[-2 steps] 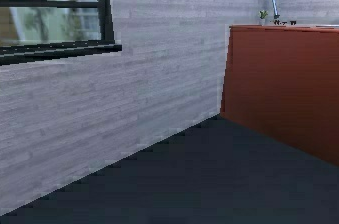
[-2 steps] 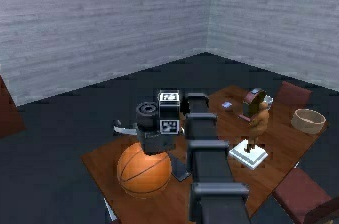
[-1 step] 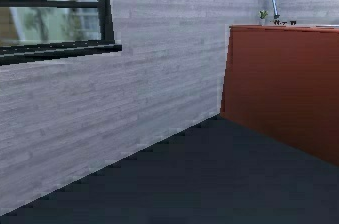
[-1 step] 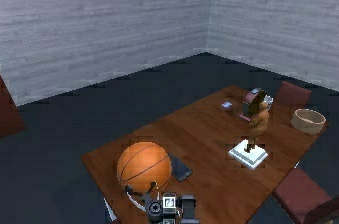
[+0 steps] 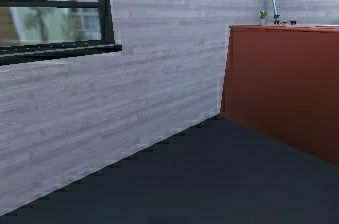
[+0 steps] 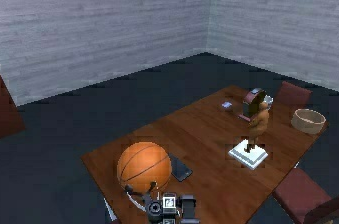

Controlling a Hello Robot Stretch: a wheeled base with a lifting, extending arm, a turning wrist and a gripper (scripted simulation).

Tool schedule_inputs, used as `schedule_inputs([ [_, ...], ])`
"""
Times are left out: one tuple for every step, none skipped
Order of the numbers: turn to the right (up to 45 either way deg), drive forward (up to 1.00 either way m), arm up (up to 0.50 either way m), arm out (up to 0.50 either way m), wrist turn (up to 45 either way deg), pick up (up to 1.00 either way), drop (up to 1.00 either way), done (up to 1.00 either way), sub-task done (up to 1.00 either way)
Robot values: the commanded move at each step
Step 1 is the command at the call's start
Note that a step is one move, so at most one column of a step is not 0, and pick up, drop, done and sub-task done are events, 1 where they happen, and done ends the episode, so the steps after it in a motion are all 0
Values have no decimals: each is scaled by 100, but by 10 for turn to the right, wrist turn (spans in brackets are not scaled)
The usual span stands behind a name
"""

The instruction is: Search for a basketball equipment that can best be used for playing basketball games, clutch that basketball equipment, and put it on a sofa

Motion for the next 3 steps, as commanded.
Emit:
schedule_inputs([
  [0,0,10,0,0,0,0,0,0],
  [0,0,24,0,0,0,0,0,0],
  [0,0,0,0,-450,0,0,0,0],
])
